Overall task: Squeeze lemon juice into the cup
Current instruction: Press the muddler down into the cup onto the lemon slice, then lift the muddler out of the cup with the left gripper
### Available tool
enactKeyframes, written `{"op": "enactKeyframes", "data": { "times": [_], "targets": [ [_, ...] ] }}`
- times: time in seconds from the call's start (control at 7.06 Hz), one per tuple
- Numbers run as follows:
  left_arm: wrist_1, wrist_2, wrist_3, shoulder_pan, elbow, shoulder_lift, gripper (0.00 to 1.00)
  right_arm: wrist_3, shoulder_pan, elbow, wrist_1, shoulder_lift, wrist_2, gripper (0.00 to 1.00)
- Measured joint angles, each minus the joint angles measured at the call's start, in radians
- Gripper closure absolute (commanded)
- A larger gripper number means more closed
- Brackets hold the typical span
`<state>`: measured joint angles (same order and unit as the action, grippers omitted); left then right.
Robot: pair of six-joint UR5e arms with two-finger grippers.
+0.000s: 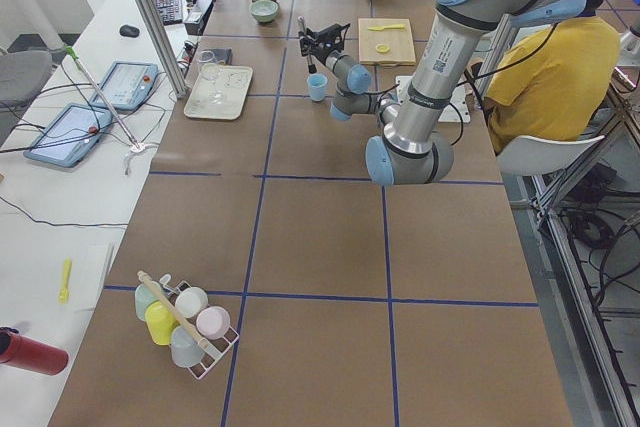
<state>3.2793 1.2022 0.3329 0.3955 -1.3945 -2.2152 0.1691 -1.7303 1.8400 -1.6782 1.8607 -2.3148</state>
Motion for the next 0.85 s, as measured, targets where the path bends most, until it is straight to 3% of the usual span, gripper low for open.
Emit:
{"op": "enactKeyframes", "data": {
  "times": [0.42, 0.85],
  "targets": [
    [-0.505, 0.05, 0.034, 0.059, -0.152, 0.006, 1.0, 0.002, 0.0, 0.001, 0.0, 0.004, 0.0, 0.0],
    [-1.013, 0.251, 0.075, 0.175, -0.265, 0.028, 1.0, 0.006, 0.0, -0.001, 0.0, 0.005, 0.001, 0.0]
  ]
}}
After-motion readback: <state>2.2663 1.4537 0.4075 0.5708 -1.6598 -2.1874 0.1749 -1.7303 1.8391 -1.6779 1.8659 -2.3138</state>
